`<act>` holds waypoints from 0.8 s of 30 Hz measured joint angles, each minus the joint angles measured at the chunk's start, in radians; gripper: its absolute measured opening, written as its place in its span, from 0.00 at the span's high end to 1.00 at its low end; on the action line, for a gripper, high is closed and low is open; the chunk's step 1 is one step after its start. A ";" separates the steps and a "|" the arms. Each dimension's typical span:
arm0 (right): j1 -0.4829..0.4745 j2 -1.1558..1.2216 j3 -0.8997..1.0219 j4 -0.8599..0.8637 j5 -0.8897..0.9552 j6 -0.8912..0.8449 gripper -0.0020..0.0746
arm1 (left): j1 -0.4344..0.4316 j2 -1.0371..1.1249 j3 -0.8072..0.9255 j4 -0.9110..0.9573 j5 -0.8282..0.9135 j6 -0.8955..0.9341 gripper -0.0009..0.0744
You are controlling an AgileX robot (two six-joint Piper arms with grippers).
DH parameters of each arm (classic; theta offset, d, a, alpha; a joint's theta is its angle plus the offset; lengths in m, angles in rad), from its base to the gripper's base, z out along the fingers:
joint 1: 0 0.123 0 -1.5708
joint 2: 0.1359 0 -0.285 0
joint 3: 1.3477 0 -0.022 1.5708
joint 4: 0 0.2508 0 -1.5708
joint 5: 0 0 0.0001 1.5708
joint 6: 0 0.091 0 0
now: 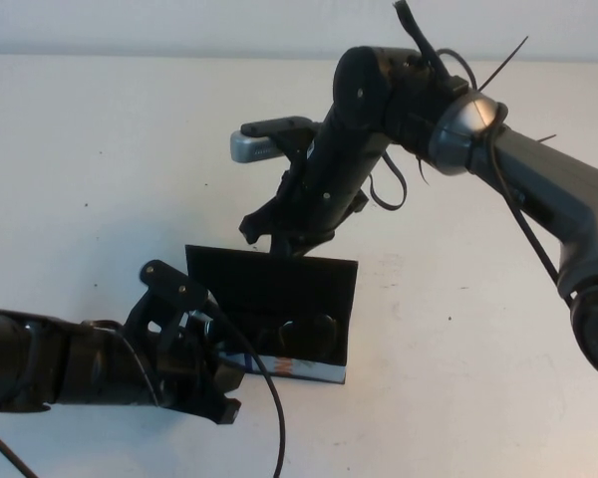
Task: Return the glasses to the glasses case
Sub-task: Close the glasses case
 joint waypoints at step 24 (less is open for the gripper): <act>0.059 -0.126 0.278 0.029 0.002 -0.015 0.99 | 0.000 0.000 0.000 0.000 0.000 -0.002 0.99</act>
